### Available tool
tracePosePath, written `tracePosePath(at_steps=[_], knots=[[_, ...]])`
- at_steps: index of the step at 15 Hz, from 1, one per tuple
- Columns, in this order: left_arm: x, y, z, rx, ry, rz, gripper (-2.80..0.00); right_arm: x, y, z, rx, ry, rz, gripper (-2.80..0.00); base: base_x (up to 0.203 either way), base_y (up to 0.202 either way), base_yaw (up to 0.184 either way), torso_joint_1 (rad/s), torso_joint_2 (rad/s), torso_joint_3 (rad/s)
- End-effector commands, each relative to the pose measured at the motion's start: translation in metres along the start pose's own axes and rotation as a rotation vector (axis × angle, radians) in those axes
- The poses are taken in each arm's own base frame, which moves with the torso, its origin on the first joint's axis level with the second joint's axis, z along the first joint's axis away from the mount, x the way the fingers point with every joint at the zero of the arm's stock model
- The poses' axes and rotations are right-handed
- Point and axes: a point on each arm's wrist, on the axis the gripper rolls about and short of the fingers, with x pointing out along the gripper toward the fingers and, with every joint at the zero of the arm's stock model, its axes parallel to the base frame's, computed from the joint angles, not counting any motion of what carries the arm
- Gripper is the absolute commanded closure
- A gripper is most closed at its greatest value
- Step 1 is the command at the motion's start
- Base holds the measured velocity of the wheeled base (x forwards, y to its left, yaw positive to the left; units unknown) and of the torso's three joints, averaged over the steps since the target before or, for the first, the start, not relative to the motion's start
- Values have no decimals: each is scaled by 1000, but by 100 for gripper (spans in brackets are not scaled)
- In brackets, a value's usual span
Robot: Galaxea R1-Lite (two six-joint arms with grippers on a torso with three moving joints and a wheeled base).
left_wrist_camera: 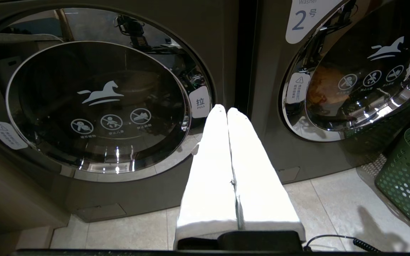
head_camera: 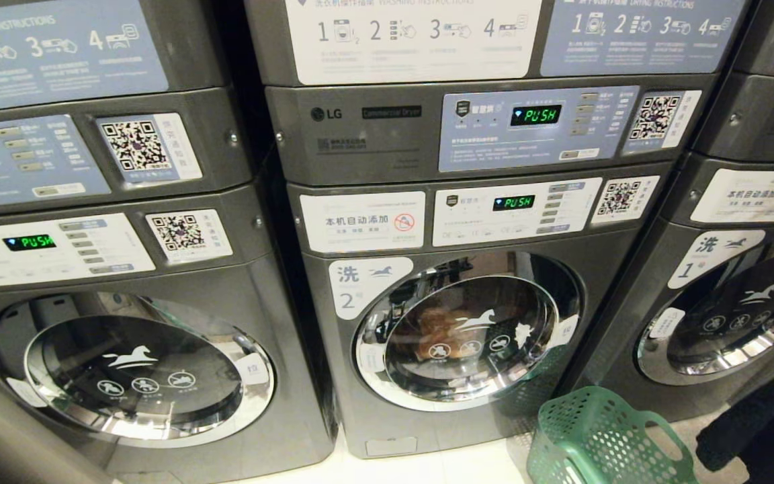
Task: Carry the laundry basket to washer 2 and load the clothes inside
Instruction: Press the washing machine switch
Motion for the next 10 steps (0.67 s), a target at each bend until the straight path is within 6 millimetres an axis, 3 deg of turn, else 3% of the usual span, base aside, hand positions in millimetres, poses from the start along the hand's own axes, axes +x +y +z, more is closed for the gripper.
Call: tracePosePath(at_steps=[1,6,10], knots=[[0,0,0,0,0,0,0,51,5,-12,-13,110,31,0,0,0,0,0,0,0],[0,0,0,-13,1,16,0,105,12,-29,-6,151,52,0,0,0,0,0,0,0],[0,0,0,-14,2,18,0,141,36,-38,10,100,122,0,0,0,0,0,0,0]])
